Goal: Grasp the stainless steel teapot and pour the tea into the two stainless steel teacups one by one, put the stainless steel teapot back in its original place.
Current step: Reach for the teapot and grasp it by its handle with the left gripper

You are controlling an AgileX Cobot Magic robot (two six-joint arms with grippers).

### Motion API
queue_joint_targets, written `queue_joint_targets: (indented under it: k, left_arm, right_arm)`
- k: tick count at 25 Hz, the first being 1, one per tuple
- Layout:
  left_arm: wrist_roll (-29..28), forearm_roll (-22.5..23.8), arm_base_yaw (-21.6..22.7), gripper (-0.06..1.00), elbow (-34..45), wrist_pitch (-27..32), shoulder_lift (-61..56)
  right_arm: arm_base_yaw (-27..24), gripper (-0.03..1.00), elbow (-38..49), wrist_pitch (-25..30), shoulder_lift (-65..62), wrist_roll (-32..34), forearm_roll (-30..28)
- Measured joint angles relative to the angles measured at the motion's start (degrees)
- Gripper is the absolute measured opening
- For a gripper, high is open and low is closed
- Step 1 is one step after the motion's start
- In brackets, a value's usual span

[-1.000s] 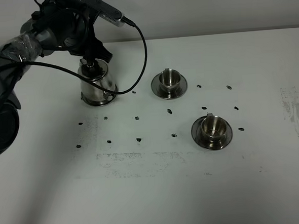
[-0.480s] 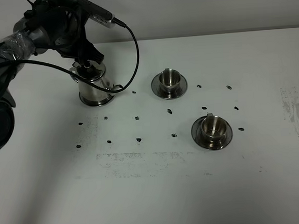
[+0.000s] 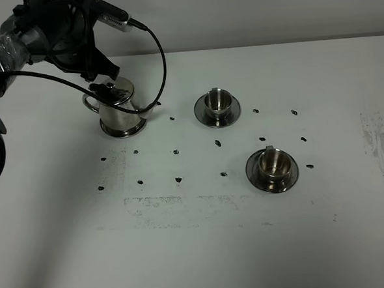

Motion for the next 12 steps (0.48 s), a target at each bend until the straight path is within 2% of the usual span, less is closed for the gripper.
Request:
queue_joint_targets:
  k: [7, 12]
  left_arm:
    - [-1.86, -0.06, 0.82, 0.48, 0.00, 1.67, -0.26]
    - [-2.00, -0.29, 2.16, 0.48, 0.00, 0.40, -0.26]
  right_arm:
    - [0.00, 0.59, 0.00, 0.00, 0.00, 0.00, 0.00]
    - [0.00, 0.59, 0.00, 0.00, 0.00, 0.00, 0.00]
